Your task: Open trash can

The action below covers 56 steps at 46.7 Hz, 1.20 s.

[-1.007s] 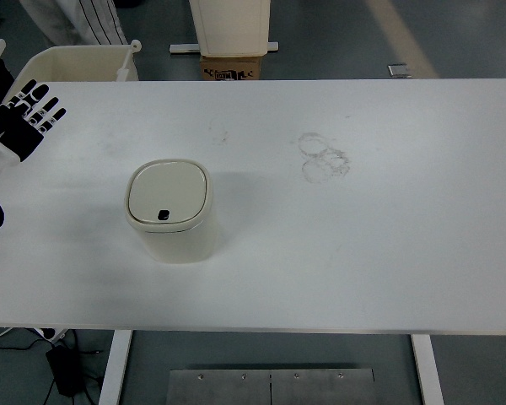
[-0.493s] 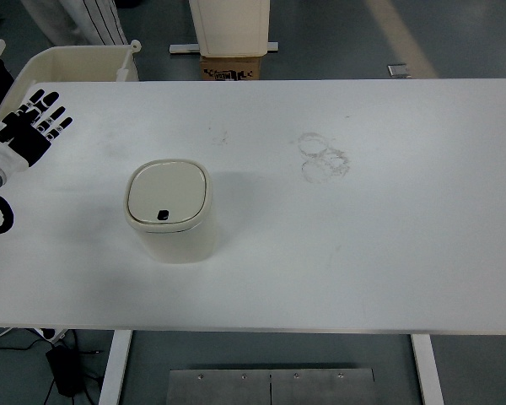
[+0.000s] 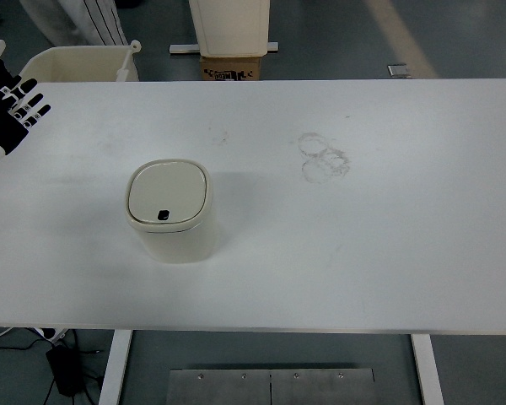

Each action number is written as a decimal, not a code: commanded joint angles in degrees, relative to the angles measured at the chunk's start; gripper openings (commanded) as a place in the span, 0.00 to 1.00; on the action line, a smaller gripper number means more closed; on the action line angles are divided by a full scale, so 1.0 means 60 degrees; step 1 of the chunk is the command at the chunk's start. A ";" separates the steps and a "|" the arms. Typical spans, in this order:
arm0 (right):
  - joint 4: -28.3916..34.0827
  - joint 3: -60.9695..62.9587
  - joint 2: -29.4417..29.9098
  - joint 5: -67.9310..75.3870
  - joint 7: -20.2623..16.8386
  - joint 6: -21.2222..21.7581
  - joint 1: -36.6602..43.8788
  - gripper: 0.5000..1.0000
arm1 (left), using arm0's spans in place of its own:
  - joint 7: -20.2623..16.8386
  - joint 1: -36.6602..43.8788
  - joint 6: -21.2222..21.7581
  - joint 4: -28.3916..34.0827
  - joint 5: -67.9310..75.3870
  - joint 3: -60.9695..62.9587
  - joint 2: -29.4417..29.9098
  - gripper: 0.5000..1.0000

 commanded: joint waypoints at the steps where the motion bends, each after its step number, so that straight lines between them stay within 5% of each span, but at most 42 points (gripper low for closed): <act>1: 0.0000 0.0001 0.0000 0.0002 0.0000 0.0000 0.0003 0.98 | 0.0222 -0.0219 -0.0002 -0.0008 0.0094 0.0017 0.0074 1.00; 10: 0.0030 0.0015 0.0000 -0.0042 0.0000 0.0014 0.0018 0.98 | 0.0954 -0.1200 -0.0016 -0.0226 0.0958 0.0441 0.0381 1.00; 23: -0.0014 0.0001 0.0000 0.0002 0.0000 0.0000 0.0003 0.98 | 0.1028 -0.2166 -0.0016 -0.2833 0.1573 0.2052 0.1553 1.00; 37: 0.0000 0.0001 0.0000 -0.0013 0.0000 0.0000 0.0018 0.98 | 0.1203 -0.3573 -0.0163 -0.3274 0.1617 0.3547 0.1803 1.00; 56: 0.0000 0.0015 0.0000 -0.0013 0.0000 0.0000 0.0033 0.99 | 0.1730 -0.5799 -0.1875 -0.4343 0.4532 0.5275 0.1759 1.00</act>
